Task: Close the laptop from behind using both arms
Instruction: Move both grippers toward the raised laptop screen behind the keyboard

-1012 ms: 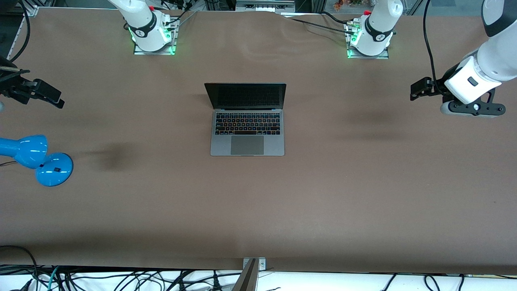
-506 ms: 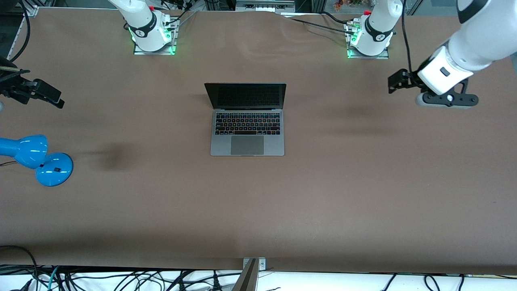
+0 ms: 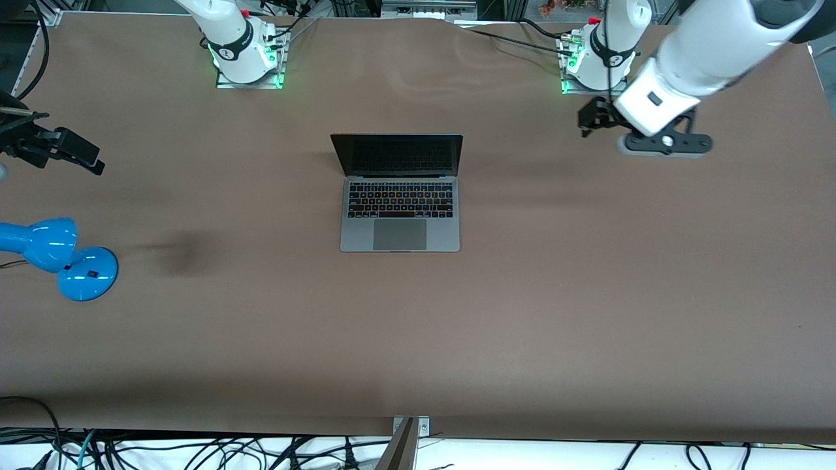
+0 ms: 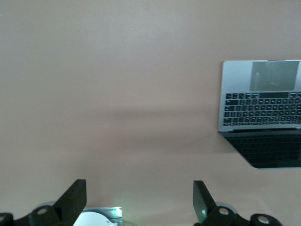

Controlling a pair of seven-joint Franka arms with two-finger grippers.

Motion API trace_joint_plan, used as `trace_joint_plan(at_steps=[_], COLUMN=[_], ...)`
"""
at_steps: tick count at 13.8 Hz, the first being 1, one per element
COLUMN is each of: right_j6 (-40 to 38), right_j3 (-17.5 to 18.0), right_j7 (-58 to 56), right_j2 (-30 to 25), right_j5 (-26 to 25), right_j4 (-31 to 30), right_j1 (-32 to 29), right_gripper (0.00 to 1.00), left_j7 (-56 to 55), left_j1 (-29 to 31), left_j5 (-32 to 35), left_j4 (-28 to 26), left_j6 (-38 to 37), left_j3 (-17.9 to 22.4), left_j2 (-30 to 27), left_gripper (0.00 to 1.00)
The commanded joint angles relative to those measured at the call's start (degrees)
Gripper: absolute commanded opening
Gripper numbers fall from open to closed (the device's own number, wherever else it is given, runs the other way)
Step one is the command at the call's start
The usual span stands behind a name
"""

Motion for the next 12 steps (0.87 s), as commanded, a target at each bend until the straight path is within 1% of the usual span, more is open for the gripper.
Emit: trace_joint_plan(at_steps=[1, 4, 6, 7, 9, 12], right_j6=[-0.3, -2.7, -7.4, -11.0, -15.4, -16.6], right_j3=[0.8, 1.0, 1.7, 1.8, 1.8, 2.0], right_j7=[-0.4, -1.0, -0.9, -0.1, 0.1, 0.3], right_j2=[-0.8, -0.6, 0.0, 0.4, 0.8, 0.8], right_j5=[-0.4, -0.4, -0.6, -0.9, -0.8, 0.2], right_j4=[-0.8, -0.9, -0.8, -0.7, -1.0, -2.8], right_j1=[-0.6, 0.5, 3.7, 6.4, 8.9, 12.8], right_gripper=[1.00, 1.00, 1.00, 1.00, 1.00, 1.00], left_j7=[-4.6, -10.5, -15.9, -18.1, -22.3, -29.6], left_j1=[0.3, 0.2, 0.2, 0.2, -0.3, -1.8], left_j5=[-1.9, -1.9, -1.9, -1.9, -1.9, -1.9], left_j4=[0.1, 0.1, 0.1, 0.1, 0.1, 0.2], left_j6=[-0.1, 1.6, 3.3, 4.1, 6.0, 9.8], left_j3=[-2.9, -7.4, -11.2, -13.2, -16.0, -19.2], left_j2=[-0.2, 0.8, 1.9, 2.5, 4.1, 7.4], left_gripper=[1.00, 1.00, 1.00, 1.00, 1.00, 1.00])
